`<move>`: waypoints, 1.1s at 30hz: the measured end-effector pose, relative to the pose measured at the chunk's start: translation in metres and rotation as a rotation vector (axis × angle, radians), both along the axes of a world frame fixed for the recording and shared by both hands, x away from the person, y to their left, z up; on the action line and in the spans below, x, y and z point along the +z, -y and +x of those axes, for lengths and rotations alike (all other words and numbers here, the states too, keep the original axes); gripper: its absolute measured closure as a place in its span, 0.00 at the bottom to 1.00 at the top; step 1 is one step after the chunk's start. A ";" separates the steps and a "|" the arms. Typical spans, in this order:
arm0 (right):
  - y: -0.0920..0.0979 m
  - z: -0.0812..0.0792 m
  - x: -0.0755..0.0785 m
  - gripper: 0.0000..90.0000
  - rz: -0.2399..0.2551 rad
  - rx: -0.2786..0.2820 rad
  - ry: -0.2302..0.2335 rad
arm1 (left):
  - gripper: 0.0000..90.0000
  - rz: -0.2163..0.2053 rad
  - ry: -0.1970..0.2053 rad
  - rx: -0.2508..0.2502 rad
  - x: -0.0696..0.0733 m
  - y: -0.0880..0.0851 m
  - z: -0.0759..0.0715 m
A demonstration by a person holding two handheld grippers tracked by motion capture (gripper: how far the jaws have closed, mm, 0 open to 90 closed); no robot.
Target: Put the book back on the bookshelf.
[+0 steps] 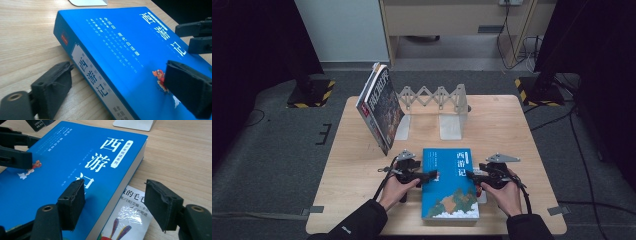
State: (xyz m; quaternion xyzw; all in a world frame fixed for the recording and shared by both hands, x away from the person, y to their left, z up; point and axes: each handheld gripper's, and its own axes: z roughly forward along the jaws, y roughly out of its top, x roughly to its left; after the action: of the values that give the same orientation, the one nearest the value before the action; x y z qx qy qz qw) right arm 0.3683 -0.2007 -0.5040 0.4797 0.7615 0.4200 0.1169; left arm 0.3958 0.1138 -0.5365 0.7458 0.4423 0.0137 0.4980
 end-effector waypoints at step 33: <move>-0.007 0.002 -0.005 0.37 0.067 0.014 -0.051 | 0.07 -0.073 -0.070 -0.005 -0.006 0.003 0.006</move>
State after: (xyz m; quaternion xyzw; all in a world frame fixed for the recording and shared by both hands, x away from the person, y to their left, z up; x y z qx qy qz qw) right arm 0.3706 -0.1941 -0.5094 0.4884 0.7532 0.4337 0.0782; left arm 0.4023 0.1105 -0.5430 0.7281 0.4580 -0.0299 0.5091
